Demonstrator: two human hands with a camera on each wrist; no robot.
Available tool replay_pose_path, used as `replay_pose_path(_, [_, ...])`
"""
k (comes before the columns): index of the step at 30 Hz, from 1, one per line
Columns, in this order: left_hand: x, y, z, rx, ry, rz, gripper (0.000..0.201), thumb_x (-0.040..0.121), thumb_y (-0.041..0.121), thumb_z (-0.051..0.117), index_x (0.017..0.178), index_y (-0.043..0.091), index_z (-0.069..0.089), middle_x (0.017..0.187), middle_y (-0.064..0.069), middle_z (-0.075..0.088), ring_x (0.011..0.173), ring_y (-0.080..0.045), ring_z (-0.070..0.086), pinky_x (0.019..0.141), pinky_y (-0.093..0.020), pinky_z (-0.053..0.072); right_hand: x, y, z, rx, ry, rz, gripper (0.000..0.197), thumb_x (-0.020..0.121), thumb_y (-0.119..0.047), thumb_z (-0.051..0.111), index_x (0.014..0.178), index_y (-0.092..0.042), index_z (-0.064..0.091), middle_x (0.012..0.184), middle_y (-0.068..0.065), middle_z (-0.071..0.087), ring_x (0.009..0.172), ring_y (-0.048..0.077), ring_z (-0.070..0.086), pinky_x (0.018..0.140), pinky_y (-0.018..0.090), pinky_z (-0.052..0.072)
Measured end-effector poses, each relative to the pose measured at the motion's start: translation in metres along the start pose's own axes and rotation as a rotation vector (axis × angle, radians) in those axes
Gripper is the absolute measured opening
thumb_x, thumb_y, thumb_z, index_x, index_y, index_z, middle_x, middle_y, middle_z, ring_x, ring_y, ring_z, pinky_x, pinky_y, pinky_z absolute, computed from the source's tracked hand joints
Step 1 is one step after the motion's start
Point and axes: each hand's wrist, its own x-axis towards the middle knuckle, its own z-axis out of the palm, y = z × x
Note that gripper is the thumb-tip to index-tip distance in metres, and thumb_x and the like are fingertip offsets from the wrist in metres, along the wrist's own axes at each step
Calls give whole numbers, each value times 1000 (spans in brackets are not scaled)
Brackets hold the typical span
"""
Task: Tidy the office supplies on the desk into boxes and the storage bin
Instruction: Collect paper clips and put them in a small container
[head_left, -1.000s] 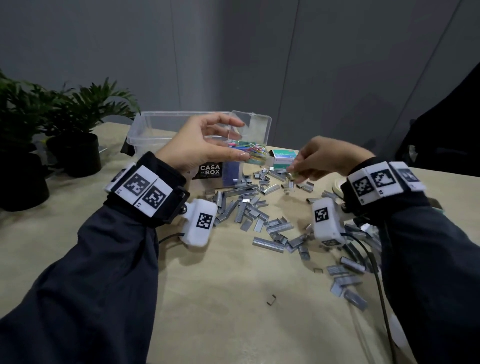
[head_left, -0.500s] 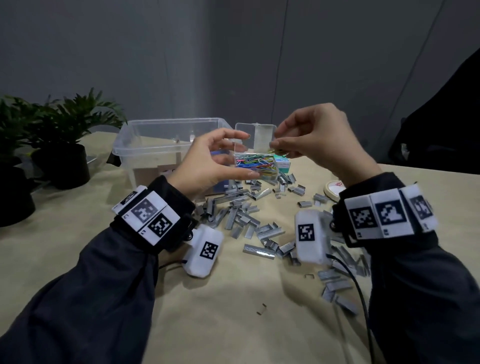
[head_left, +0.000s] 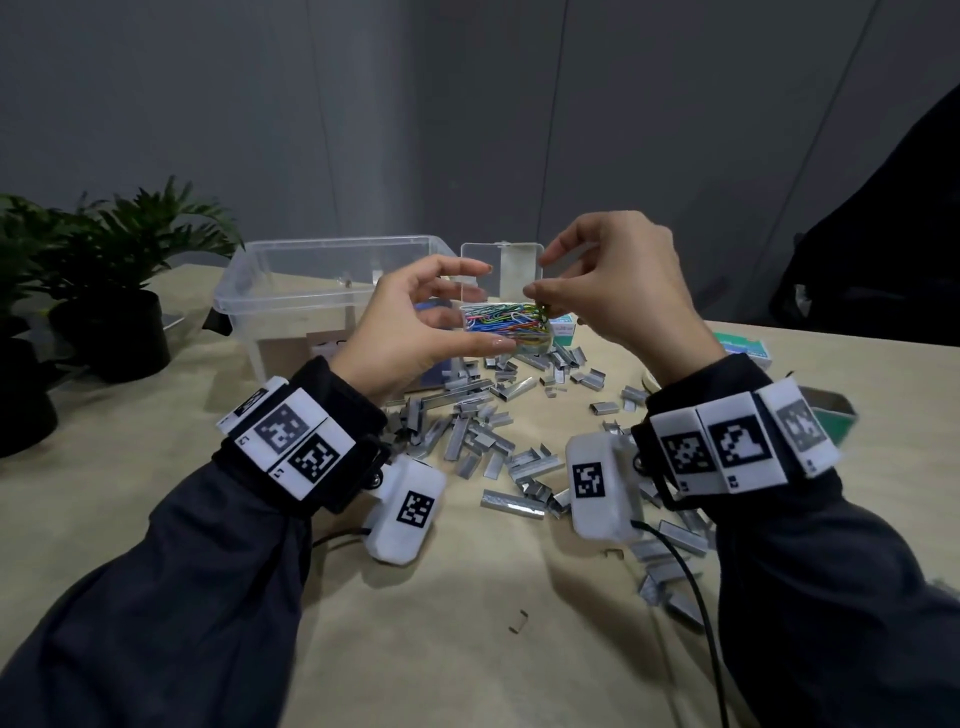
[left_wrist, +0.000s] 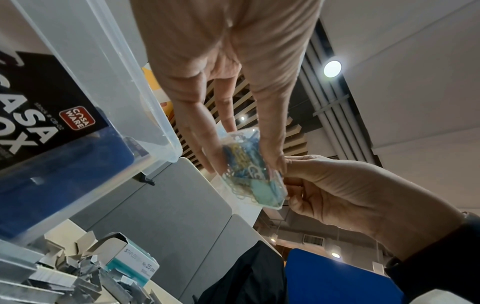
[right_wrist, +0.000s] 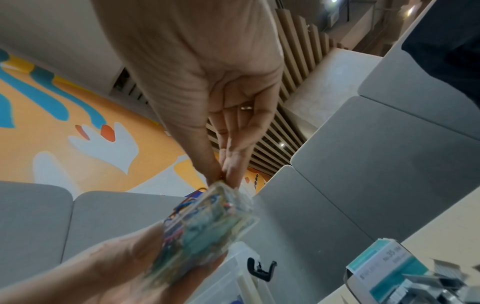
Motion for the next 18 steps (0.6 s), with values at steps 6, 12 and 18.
replay_pose_path(6, [0,1,0,-11,-4,-8,72,56,8,85,123,12,59,119,-12,62,91,-20,72,75,-25,58,1,3,-2,28,4,67,24,71,-34,85,82,-25,66,63,-4,72,70,12,72,73,46,59])
replay_pose_path(12, [-1,2,0,-19,-12,-10,73,55,11,85,123,11,58,118,-11,63,92,-20,72,77,-26,58,2,2,-11,69,-9,81,18,74,-29,84,80,-23,68,63,-5,72,64,9,72,75,42,60])
replay_pose_path(18, [-2,2,1,-27,-24,-23,70,58,7,84,123,11,58,119,-10,64,93,-19,72,77,-25,58,-4,-6,-22,129,-161,80,20,76,-19,83,88,-13,69,73,3,74,61,6,72,47,13,48])
